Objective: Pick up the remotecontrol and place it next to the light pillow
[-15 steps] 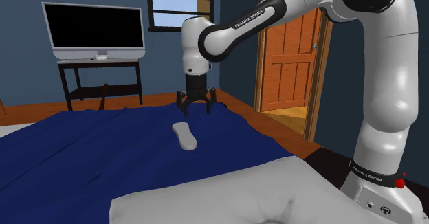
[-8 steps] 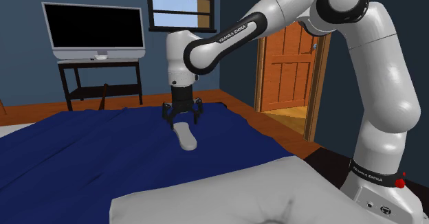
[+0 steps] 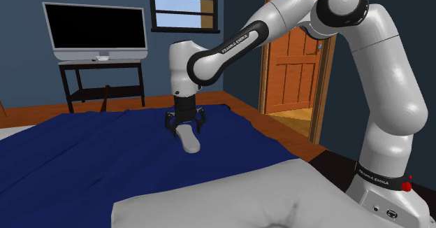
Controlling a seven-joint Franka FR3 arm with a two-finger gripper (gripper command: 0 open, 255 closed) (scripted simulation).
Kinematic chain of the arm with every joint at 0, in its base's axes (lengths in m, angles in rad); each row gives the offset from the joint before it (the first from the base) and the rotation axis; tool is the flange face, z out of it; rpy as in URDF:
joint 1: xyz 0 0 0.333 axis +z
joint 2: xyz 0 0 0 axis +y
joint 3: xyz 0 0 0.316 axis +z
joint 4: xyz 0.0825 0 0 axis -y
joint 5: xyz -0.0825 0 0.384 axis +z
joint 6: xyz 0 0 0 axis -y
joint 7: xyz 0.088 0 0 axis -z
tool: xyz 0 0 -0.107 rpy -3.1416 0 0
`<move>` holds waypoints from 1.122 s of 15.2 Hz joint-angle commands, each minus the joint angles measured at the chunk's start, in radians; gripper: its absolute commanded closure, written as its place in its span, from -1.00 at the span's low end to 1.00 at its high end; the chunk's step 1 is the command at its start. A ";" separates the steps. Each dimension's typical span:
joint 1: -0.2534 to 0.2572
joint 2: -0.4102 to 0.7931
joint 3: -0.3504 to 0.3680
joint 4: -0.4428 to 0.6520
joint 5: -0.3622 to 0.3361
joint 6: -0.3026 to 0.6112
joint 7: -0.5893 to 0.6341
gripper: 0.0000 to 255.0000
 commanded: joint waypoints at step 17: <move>-0.004 -0.019 0.007 0.014 0.012 -0.030 -0.008 1.00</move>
